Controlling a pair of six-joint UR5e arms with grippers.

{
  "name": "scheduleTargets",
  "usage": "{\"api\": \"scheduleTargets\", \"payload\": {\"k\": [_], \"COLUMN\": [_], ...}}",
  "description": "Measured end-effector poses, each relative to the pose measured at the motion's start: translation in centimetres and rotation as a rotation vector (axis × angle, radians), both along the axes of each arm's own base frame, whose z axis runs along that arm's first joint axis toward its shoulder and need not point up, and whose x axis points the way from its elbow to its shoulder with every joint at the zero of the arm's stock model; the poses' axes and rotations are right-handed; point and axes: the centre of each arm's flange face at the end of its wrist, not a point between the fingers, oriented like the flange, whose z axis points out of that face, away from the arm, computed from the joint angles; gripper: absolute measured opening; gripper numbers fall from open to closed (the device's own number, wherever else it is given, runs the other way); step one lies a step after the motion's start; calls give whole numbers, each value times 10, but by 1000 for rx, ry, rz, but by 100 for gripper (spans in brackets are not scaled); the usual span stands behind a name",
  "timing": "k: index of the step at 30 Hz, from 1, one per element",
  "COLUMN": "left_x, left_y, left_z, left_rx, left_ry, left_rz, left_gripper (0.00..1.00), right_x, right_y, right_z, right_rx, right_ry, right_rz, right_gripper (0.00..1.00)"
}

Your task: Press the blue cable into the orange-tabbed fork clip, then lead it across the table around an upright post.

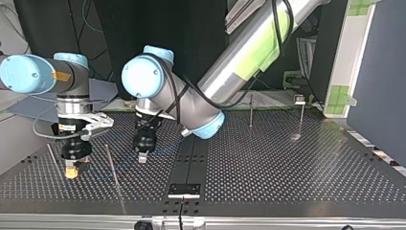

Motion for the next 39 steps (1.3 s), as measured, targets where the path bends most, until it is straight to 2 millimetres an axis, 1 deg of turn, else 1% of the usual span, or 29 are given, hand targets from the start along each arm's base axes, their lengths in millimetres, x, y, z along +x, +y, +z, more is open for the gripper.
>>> {"api": "scheduleTargets", "payload": {"k": [4,10,18,23,26,29,34,39], "left_x": [0,1,4,12,18,22,25,30], "left_y": [-4,-15,-31,-40,-40,-38,-37,-40], "left_z": [3,-3,-22,-36,-42,-45,-50,-69], "left_rx": [-4,4,29,35,30,27,29,45], "left_ry": [-5,4,31,45,51,54,60,77], "left_rz": [-4,-15,-27,-29,-25,-22,-26,-34], "left_gripper": [2,2,2,2,2,2,2,2], "right_x": [-7,-16,-27,-35,-38,-41,-40,-38], "right_y": [-3,-8,-13,-16,-18,-19,-21,-25], "right_z": [-1,-3,-7,-17,-23,-28,-38,-49], "right_rx": [6,14,22,38,47,54,67,81], "right_ry": [-8,-11,-11,-9,-6,-4,4,10], "right_rz": [-9,-23,-42,-57,-64,-68,-70,-66], "right_gripper": [0,0,0,0,0,0,0,0]}}
